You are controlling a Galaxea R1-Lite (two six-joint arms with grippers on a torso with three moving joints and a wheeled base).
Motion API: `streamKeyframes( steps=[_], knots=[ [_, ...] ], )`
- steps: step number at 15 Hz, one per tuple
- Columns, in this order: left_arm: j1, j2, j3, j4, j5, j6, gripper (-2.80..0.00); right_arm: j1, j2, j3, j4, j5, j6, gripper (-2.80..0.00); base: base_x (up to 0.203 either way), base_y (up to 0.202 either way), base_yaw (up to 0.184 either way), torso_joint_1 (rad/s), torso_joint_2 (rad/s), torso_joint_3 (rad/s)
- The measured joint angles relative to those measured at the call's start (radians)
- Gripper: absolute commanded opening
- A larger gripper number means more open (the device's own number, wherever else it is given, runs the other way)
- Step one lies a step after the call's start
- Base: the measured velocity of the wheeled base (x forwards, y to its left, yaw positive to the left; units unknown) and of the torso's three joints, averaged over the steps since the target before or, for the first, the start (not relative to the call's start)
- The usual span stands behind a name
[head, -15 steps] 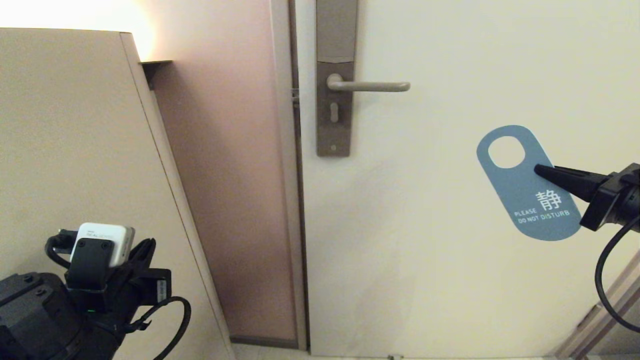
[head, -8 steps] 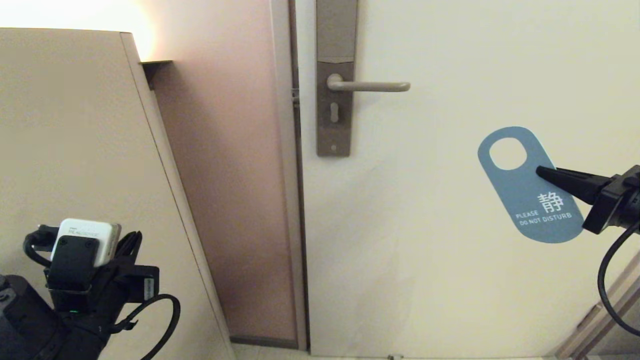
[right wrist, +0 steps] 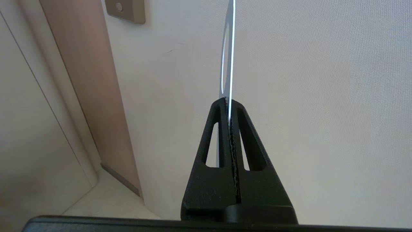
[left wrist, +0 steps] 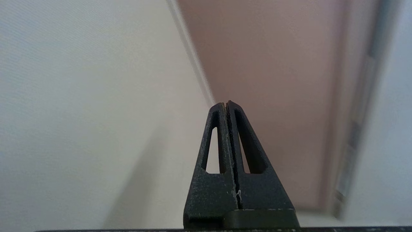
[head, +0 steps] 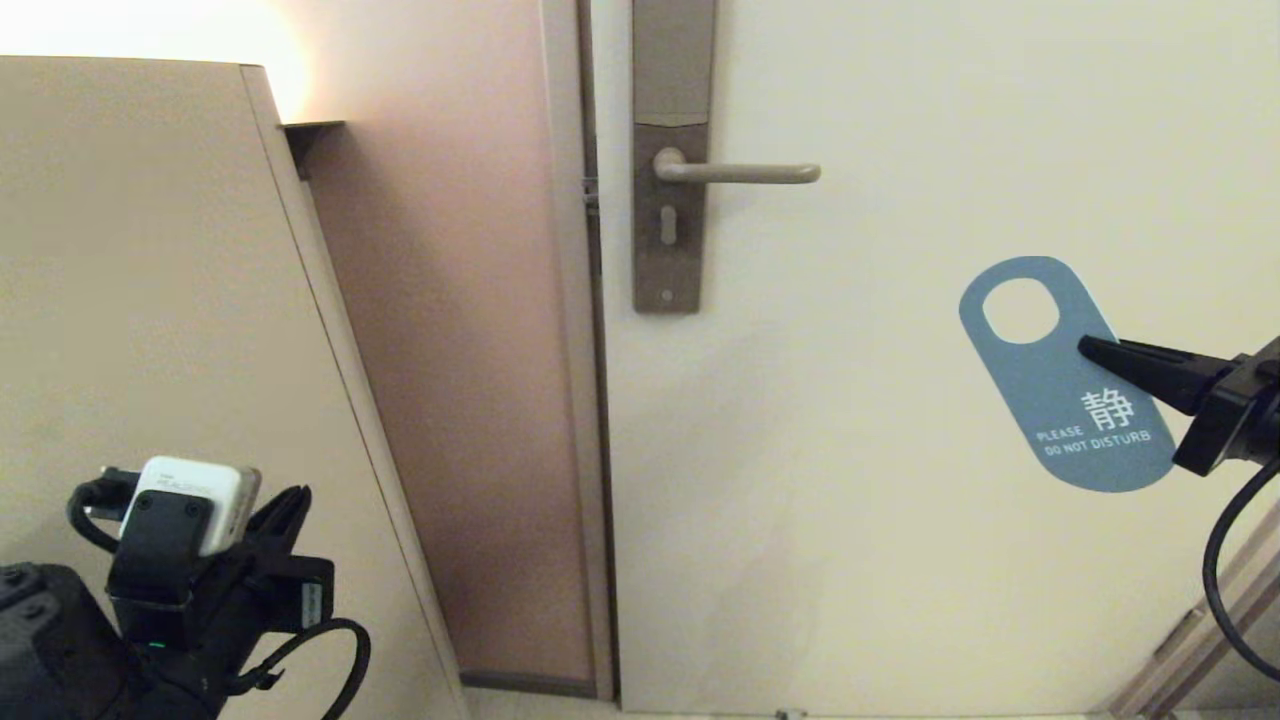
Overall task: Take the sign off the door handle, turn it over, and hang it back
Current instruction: Hang the sign back with the other side facing out
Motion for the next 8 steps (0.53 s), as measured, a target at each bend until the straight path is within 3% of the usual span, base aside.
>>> streamKeyframes(
  steps=[4, 8],
  knots=[
    [-0.001, -0.002, 0.000, 0.136, -0.018, -0.185, -2.80, 0.000, -0.001, 0.000, 0.000, 0.000, 0.000, -2.80, 0.000, 0.000, 0.000, 0.000, 0.00, 0.000],
    [-0.013, 0.003, 0.000, 0.167, -0.117, -0.282, -2.80, 0.000, 0.001, -0.001, 0.000, 0.001, 0.000, -2.80, 0.000, 0.000, 0.000, 0.000, 0.00, 0.000]
  ],
)
